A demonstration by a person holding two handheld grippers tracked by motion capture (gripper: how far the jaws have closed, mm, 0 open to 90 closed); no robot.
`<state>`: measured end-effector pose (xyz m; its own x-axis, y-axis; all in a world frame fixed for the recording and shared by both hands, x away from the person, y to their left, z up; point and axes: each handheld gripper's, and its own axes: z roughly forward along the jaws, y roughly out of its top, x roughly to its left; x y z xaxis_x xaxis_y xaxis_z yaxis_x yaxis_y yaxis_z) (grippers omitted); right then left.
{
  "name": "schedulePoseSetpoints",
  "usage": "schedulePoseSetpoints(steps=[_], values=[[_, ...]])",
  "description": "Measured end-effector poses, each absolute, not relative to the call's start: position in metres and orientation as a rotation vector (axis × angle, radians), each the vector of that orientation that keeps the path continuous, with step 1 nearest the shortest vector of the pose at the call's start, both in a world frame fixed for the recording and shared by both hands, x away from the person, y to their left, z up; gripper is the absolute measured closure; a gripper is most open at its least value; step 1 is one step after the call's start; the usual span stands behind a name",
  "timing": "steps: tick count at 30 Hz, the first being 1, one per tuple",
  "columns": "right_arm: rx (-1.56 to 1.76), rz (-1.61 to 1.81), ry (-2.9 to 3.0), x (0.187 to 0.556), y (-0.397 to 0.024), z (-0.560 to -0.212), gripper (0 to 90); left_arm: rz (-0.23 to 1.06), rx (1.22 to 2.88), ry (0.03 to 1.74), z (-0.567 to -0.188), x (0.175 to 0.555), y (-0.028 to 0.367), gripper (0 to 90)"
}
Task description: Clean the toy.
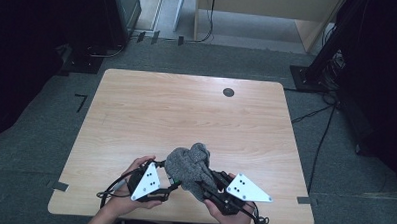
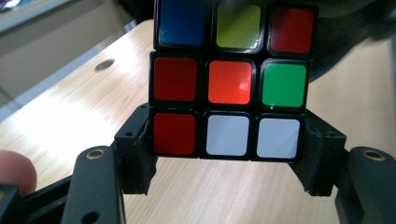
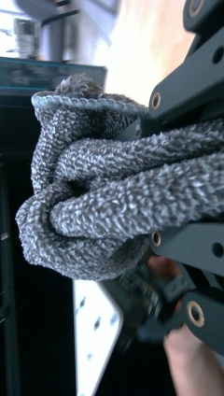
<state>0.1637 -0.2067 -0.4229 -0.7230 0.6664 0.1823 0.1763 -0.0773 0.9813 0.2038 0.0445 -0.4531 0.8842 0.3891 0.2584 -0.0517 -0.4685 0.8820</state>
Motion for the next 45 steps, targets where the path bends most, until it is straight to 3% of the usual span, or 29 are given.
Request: schedulePoseSetpoints(steps=[9, 17, 26, 32, 36, 41, 45], values=[[1.212, 1.677, 1.802, 0.182, -0.237, -0.444, 70.9, 0.521, 1.971, 0.258, -0.446, 0.205, 0.050, 34.3], [1.015, 1.829, 1.864, 0.166, -0.207, -0.426, 70.1, 0.528, 2.000, 0.238, -0.449, 0.203, 0.045, 34.2], [1.247, 1.693, 1.809, 0.184, -0.237, -0.451, 70.2, 0.509, 1.963, 0.278, -0.446, 0.208, 0.052, 34.3], [1.052, 1.866, 1.863, 0.169, -0.212, -0.430, 69.7, 0.512, 2.006, 0.262, -0.454, 0.205, 0.043, 34.3], [1.091, 1.837, 1.855, 0.174, -0.215, -0.436, 69.9, 0.500, 1.976, 0.266, -0.449, 0.205, 0.048, 34.3], [1.230, 1.770, 1.832, 0.184, -0.237, -0.450, 70.1, 0.399, 1.832, 0.349, -0.438, 0.214, 0.066, 34.3], [1.085, 1.801, 1.954, 0.185, -0.219, -0.455, 70.0, 0.296, 1.736, 0.399, -0.433, 0.221, 0.077, 34.3]])
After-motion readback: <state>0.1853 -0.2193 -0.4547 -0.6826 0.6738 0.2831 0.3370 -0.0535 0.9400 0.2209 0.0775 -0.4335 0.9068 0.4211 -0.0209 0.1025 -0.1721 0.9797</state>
